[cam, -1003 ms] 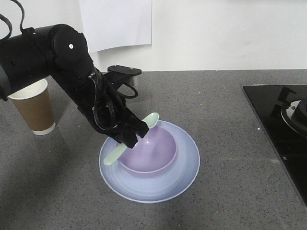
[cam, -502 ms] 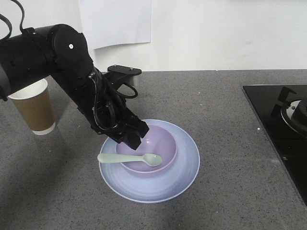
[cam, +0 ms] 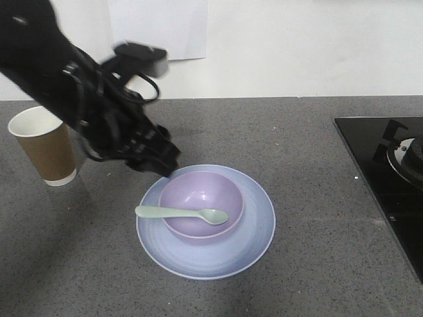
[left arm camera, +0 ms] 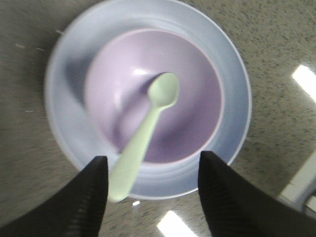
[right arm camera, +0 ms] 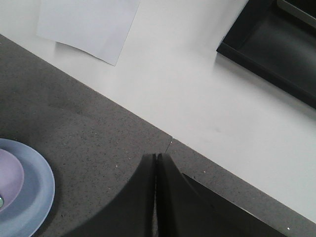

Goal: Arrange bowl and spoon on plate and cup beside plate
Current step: 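Lower the pale green spoon into the bowl and open the left gripper, then move the left gripper over the brown paper cup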

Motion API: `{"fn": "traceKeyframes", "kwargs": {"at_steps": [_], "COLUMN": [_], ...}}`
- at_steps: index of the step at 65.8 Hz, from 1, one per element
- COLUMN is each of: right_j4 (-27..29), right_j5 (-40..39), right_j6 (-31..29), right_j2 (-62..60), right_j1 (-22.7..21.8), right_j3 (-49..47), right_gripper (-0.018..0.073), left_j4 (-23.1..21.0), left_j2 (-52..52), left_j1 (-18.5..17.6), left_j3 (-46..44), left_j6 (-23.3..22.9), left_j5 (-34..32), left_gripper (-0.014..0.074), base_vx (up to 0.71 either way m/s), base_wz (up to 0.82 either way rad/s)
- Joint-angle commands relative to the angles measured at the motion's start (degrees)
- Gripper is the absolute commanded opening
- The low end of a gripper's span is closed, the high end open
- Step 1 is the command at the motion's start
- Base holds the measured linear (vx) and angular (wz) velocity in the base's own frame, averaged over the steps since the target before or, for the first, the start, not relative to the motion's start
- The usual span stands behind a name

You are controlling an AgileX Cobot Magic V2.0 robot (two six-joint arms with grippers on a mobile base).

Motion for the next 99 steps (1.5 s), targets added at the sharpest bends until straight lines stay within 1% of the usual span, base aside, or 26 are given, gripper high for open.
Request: {"fn": "traceKeyframes", "kwargs": {"at_steps": [1,3,9,10,12,13,19,20,22,23,27,30,34,39,47,51,56,58,59,65,66,72,82,88,92,99], "right_j4": [-0.8,-0.8,-0.8,-0.8,-0.8,-0.8,-0.8,-0.8,-0.8,-0.8,-0.8,-0.8,-0.8,-0.8,-0.8,-0.8,-0.8,-0.8,-0.8,-0.7,-0.7,-0.7,-0.7,-0.7,-0.7,-0.7], "right_j5": [-3.9,-3.9,-3.8,-3.8,-3.8,-3.8,-3.8,-3.8,-3.8,-3.8,-3.8,-3.8,-3.7,-3.7,-3.7,-3.7,-3.7,-3.7,-3.6,-3.6,-3.6,-3.6,-3.5,-3.4,-3.3,-3.3], "right_j6": [0.1,0.1,0.1,0.1,0.1,0.1,0.1,0.1,0.1,0.1,0.1,0.1,0.1,0.1,0.1,0.1,0.1,0.1,0.1,0.1,0.1,0.1,0.0,0.0,0.1,0.1], "right_j2": [-0.3,-0.3,-0.3,-0.3,-0.3,-0.3,-0.3,-0.3,-0.3,-0.3,-0.3,-0.3,-0.3,-0.3,-0.3,-0.3,-0.3,-0.3,-0.3,-0.3,-0.3,-0.3,-0.3,-0.3,-0.3,-0.3], "right_j1": [-0.3,-0.3,-0.3,-0.3,-0.3,-0.3,-0.3,-0.3,-0.3,-0.3,-0.3,-0.3,-0.3,-0.3,-0.3,-0.3,-0.3,-0.3,-0.3,-0.3,-0.3,-0.3,-0.3,-0.3,-0.3,-0.3], "right_j3": [-1.3,-1.3,-1.3,-1.3,-1.3,-1.3,-1.3,-1.3,-1.3,-1.3,-1.3,-1.3,-1.3,-1.3,-1.3,-1.3,-1.3,-1.3,-1.3,-1.3,-1.3,-1.3,-1.3,-1.3,-1.3,-1.3], "right_gripper": [-0.0005,-0.0005,-0.0005,-0.0005,-0.0005,-0.0005,-0.0005,-0.0005,-0.0005,-0.0005,-0.0005,-0.0005,-0.0005,-0.0005,-0.0005,-0.0005,-0.0005,-0.0005,-0.0005,-0.0005,-0.0005,-0.0005,-0.0005,-0.0005,-0.0005,-0.0005], "left_j4": [7.6,10.7,22.8,25.8,29.9,32.9,44.7,47.6,51.2,53.9,60.9,64.6,66.5,66.4,66.1,63.6,57.7,55.0,52.9,43.3,41.1,32.6,22.6,18.5,16.9,16.9], "left_j2": [-6.4,-7.6,-11.0,-11.6,-12.5,-13.0,-14.6,-14.9,-15.0,-15.1,-15.0,-14.9,-14.8,-14.7,-14.2,-13.8,-12.9,-12.4,-12.0,-9.9,-9.3,-6.3,-1.6,1.1,2.6,4.7], "left_j1": [-0.2,-0.2,-0.2,-0.2,-0.1,-0.1,-0.1,-0.1,-0.1,-0.1,-0.1,0.0,1.5,4.0,9.4,12.6,16.9,18.4,19.6,23.9,24.8,28.0,31.4,32.3,32.5,32.5], "left_j3": [-1.5,-1.5,-1.5,-1.5,-1.5,-1.5,-1.5,-1.5,-1.5,-1.5,-1.5,-1.5,-1.5,-1.5,-1.5,-1.5,-1.5,-1.5,-1.5,-1.5,-1.5,-1.5,-1.5,-1.5,-1.5,-1.5], "left_j6": [-2.8,-3.6,-6.4,-7.4,-8.7,-9.7,-14.2,-15.4,-17.0,-18.3,-21.8,-24.0,-26.0,-28.2,-31.4,-31.5,-31.1,-30.7,-30.3,-26.5,-25.5,-21.5,-18.4,-16.2,-15.6,-15.7], "left_j5": [-1.0,-0.9,-0.8,-0.8,-0.8,-0.9,-1.8,-2.1,-2.8,-3.2,-4.6,-6.2,-9.4,-13.8,-17.3,-18.5,-20.0,-20.6,-20.9,-22.3,-22.3,-22.0,-21.0,-20.8,-20.4,-19.6], "left_gripper": [0.0402,0.0402,0.0398,0.0398,0.0397,0.0397,0.0398,0.0398,0.0398,0.0398,0.0398,0.0398,0.0398,0.0398,0.0398,0.0398,0.0398,0.0398,0.0398,0.0398,0.0398,0.0398,0.0398,0.0398,0.0398,0.0398], "base_vx": [0.0,0.0,0.0,0.0,0.0,0.0,0.0,0.0,0.0,0.0,0.0,0.0,0.0,0.0,0.0,0.0,0.0,0.0,0.0,0.0,0.0,0.0,0.0,0.0,0.0,0.0], "base_wz": [0.0,0.0,0.0,0.0,0.0,0.0,0.0,0.0,0.0,0.0,0.0,0.0,0.0,0.0,0.0,0.0,0.0,0.0,0.0,0.0,0.0,0.0,0.0,0.0,0.0,0.0]}}
